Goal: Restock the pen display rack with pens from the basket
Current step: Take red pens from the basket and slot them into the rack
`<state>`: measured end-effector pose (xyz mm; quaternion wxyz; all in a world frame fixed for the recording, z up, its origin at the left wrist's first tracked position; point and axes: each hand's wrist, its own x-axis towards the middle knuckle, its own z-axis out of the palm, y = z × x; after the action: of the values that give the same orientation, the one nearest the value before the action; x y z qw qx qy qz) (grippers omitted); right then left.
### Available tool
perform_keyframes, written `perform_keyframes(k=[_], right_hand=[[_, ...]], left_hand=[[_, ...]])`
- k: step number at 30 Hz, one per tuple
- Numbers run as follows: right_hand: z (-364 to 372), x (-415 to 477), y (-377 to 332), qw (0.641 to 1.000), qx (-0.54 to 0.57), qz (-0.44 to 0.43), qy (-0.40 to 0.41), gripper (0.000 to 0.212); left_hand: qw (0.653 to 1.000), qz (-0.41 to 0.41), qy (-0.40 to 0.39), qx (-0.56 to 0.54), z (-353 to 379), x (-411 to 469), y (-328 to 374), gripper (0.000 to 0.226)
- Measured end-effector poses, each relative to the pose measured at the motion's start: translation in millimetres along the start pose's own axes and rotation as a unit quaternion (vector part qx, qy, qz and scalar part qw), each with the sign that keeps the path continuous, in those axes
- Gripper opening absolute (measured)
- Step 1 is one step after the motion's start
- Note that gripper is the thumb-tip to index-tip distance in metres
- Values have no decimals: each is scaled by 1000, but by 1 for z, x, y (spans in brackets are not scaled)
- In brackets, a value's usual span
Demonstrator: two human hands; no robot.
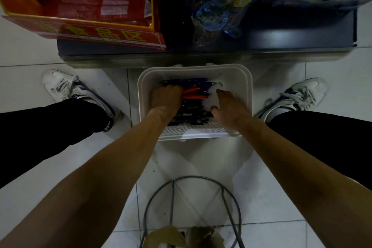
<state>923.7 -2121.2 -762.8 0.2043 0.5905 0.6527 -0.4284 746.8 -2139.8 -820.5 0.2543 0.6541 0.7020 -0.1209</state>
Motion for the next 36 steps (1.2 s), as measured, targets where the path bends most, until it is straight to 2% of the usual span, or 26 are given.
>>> perform_keyframes(k=[2, 6, 12, 15, 18, 23, 26, 28, 30, 36], right_hand=[[1, 1, -1, 1000, 7, 1, 7, 54], [-1, 2, -2, 1000, 12, 7, 8, 56], [-3, 0, -2, 1000, 12, 7, 14, 59], [-5, -4, -2, 1000, 17, 3, 26, 55], [-6, -5, -2, 999, 20, 0, 30, 54], [-7, -6, -2, 999, 38, 5, 35, 57], [-8, -6, -2, 998, 46, 14, 46, 56], [-8, -8, -3, 997, 57, 12, 58, 54], [-9, -10, -5, 996, 66, 12, 57, 48], [-26, -20, -18, 997, 71, 36, -21, 29]], left_hand=[[1000, -3, -3, -23, 5, -1, -1, 20], [1000, -8, -16, -2, 9, -3, 3, 19], [998, 39, -16, -42, -7, 12, -10, 23], [991, 20, -41, -128, -7, 9, -12, 17], [957, -25, -79, -277, -13, 3, -10, 18], [870, -81, -136, -467, -20, -12, -7, 5], [837, -115, -166, -508, -29, -21, -6, 10], [829, -133, -187, -510, -36, -27, -7, 22], [818, -130, -205, -521, -43, -31, -8, 21], [778, -92, -243, -571, -66, -39, -4, 18]])
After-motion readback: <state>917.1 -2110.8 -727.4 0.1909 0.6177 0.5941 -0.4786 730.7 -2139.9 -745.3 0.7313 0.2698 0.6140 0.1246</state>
